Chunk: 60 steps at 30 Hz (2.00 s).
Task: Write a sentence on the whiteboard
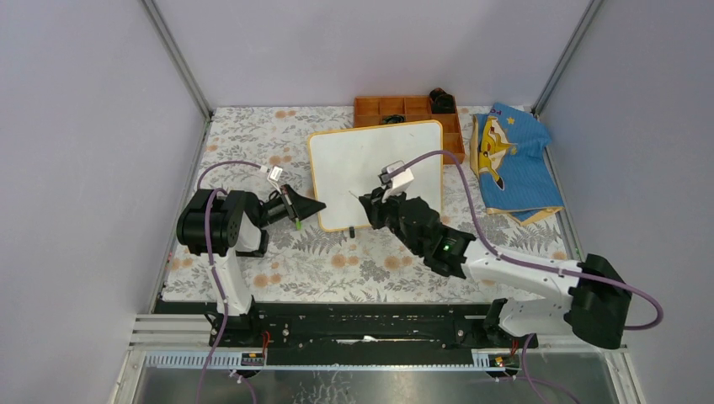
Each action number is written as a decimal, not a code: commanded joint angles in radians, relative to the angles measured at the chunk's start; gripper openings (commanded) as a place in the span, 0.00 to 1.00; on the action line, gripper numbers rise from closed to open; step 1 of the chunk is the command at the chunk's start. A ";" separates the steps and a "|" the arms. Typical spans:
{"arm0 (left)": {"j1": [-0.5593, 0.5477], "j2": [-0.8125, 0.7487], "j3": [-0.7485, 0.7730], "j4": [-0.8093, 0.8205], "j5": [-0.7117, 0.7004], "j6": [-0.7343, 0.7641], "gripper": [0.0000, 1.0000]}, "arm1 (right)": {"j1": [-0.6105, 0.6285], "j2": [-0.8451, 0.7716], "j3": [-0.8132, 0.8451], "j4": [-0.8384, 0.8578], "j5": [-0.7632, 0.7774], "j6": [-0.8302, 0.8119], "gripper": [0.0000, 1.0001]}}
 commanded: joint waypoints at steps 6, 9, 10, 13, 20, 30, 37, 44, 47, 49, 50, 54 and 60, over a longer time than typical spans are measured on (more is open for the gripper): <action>-0.002 0.021 -0.021 0.054 -0.057 0.026 0.00 | 0.022 0.131 0.113 0.169 0.207 -0.072 0.00; -0.001 0.022 -0.021 0.054 -0.060 0.024 0.00 | 0.022 0.163 0.141 0.181 0.223 -0.084 0.00; -0.002 0.022 -0.021 0.054 -0.062 0.024 0.00 | 0.022 0.178 0.149 0.184 0.229 -0.086 0.00; -0.003 0.022 -0.022 0.054 -0.066 0.023 0.00 | 0.021 0.218 0.175 0.192 0.250 -0.099 0.00; -0.002 0.025 -0.022 0.054 -0.076 0.023 0.00 | 0.008 0.293 0.248 0.169 0.239 -0.109 0.00; -0.002 0.037 -0.019 0.055 -0.082 0.017 0.00 | -0.009 0.356 0.295 0.169 0.244 -0.122 0.00; -0.001 0.038 -0.021 0.055 -0.086 0.017 0.00 | -0.031 0.379 0.321 0.154 0.233 -0.092 0.00; -0.001 0.039 -0.021 0.055 -0.089 0.017 0.00 | -0.031 0.400 0.339 0.162 0.217 -0.092 0.00; -0.001 0.041 -0.020 0.057 -0.091 0.016 0.00 | -0.031 0.411 0.352 0.155 0.216 -0.092 0.00; -0.001 0.041 -0.021 0.057 -0.093 0.016 0.00 | -0.031 0.418 0.358 0.151 0.223 -0.096 0.00; -0.001 0.042 -0.021 0.057 -0.093 0.016 0.00 | -0.032 0.423 0.361 0.151 0.229 -0.097 0.00; -0.001 0.041 -0.020 0.055 -0.093 0.016 0.00 | -0.034 0.435 0.367 0.153 0.237 -0.098 0.00; -0.002 0.041 -0.021 0.057 -0.093 0.016 0.00 | -0.036 0.453 0.382 0.149 0.242 -0.097 0.00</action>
